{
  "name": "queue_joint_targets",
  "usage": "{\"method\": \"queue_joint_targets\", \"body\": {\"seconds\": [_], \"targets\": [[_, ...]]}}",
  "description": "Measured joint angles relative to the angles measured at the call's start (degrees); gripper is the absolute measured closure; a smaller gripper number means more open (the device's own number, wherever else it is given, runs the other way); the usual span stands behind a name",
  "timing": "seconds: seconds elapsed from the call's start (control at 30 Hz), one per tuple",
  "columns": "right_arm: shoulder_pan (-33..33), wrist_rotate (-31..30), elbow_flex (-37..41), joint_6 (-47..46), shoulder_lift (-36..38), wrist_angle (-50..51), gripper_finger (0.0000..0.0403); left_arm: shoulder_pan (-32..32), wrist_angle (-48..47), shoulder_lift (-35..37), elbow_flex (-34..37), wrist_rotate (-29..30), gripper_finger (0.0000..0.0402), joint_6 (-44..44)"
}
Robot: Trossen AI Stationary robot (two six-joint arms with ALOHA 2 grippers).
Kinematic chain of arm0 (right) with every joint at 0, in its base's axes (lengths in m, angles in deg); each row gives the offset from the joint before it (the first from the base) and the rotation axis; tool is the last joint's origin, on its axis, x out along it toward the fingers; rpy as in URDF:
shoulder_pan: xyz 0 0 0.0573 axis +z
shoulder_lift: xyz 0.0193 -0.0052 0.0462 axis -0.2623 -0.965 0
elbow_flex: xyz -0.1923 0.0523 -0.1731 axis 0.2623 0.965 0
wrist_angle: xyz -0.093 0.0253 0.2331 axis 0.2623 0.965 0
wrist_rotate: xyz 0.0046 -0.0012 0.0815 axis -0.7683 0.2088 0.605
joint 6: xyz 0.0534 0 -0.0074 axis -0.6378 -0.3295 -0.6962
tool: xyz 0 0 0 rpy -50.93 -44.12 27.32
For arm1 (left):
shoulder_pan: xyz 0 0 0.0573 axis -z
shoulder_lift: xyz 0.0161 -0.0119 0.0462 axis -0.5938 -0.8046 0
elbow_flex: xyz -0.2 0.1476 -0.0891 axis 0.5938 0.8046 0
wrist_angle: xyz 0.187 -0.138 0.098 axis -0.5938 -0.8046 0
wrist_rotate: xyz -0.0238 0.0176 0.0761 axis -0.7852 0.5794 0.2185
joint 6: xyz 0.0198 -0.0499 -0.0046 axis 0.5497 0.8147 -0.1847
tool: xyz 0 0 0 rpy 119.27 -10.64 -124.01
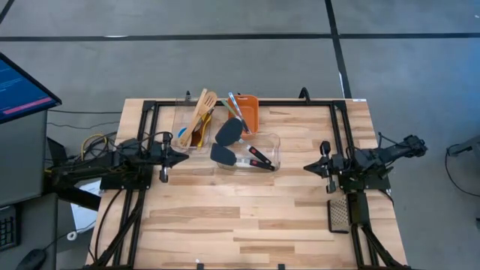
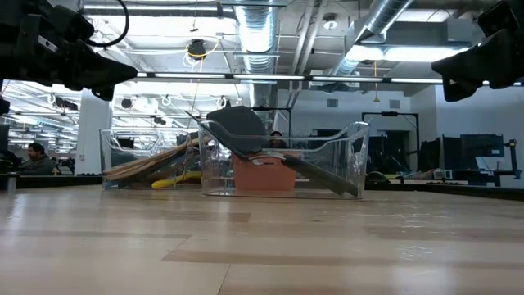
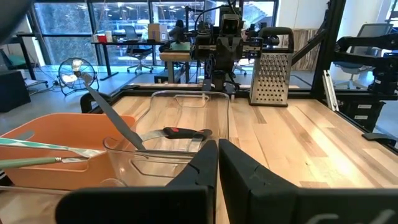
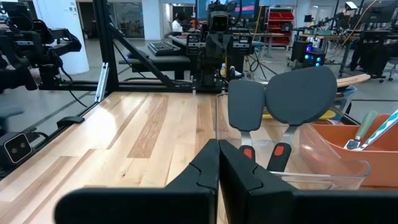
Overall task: Pick & Place Kitchen Items
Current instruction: Return to Home Position
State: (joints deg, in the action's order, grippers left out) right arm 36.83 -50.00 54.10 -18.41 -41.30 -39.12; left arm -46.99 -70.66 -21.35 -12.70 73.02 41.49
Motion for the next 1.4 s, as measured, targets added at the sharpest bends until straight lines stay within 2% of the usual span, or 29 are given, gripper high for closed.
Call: {"method": "queue_joint_targets", "body": {"seconds": [1.4], "targets": [[-0.02,-0.04,0.04,0.00,-0.02,0.07,0.0403,0.00,0.39,0.00,0.00,0.00,0.0394,0.00]]}}
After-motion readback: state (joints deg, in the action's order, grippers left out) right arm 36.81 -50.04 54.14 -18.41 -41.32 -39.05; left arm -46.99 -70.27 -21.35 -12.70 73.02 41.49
